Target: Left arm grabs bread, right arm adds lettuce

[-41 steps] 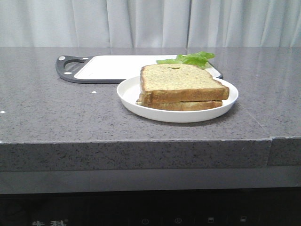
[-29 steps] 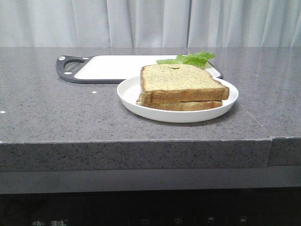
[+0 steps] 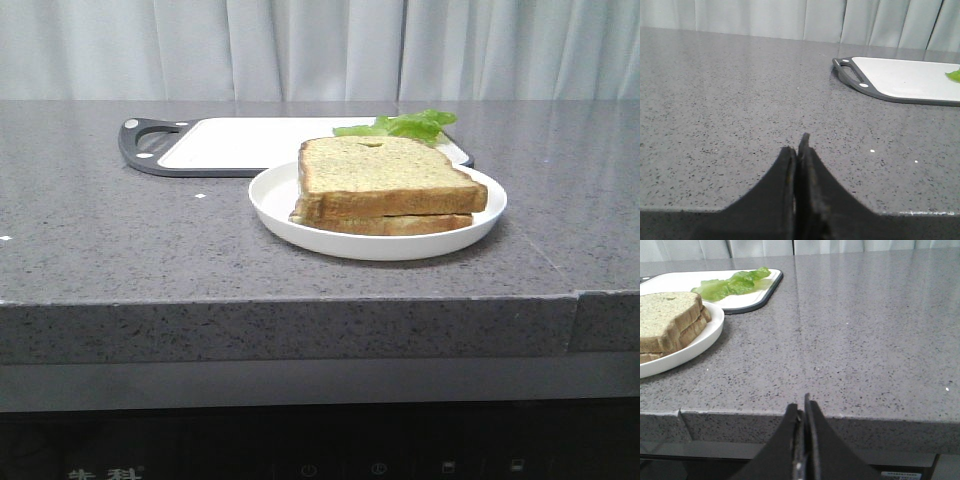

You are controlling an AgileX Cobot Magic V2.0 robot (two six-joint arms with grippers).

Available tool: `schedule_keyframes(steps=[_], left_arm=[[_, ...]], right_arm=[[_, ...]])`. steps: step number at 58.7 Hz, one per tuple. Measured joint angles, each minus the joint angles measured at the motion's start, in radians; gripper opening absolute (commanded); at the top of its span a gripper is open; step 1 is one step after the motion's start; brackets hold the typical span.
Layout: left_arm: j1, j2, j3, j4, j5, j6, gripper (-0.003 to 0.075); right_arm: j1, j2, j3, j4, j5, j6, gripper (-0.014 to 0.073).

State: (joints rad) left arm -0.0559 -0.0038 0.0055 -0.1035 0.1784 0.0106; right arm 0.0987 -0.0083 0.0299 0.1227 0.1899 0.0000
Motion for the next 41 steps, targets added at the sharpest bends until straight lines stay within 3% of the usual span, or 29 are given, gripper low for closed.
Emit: schedule_keyframes(steps=[41], left_arm=[[0.0, 0.0, -0.002, 0.002, -0.049, 0.0, -0.0021]], right_arm=[[0.0, 0.0, 0.0, 0.0, -0.031, 0.0, -0.0061]])
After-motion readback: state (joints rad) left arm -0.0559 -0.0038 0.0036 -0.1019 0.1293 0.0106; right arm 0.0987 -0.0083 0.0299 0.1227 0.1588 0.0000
